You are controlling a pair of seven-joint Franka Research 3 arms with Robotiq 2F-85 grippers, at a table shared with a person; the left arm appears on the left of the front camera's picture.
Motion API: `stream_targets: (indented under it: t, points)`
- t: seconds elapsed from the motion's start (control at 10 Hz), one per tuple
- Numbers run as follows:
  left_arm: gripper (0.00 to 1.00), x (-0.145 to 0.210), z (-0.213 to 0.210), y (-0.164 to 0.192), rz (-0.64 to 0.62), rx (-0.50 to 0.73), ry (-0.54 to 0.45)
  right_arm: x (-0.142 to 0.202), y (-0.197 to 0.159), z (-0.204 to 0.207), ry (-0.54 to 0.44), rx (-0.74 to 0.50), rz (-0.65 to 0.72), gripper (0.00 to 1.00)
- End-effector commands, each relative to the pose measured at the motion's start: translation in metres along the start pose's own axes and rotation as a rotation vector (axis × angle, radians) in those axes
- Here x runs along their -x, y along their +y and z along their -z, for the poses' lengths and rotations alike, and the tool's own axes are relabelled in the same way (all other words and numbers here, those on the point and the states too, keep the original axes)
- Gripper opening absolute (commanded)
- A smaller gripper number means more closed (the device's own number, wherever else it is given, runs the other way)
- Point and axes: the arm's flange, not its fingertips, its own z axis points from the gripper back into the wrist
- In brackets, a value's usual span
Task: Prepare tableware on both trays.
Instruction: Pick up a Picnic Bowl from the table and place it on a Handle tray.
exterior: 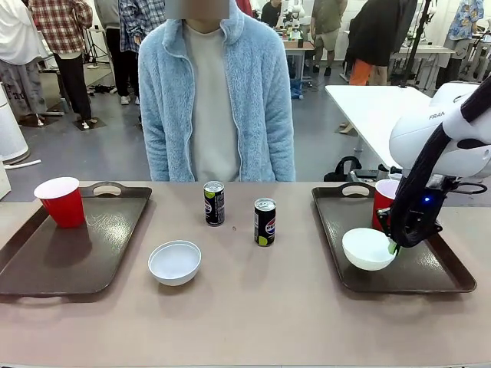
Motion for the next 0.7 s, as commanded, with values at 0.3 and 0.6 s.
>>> stream_targets:
  t: [0.3,0.6]
  points:
    - [1.0,0.001,-0.001,0.0,-0.003,0.006,-0.001,0.029,0.01,-0.06,-0.115,0.053,0.003,1.0]
    - [1.0,0.001,-0.001,0.0,-0.003,0.006,-0.001,0.054,0.017,-0.117,-0.128,0.149,0.017,1.0]
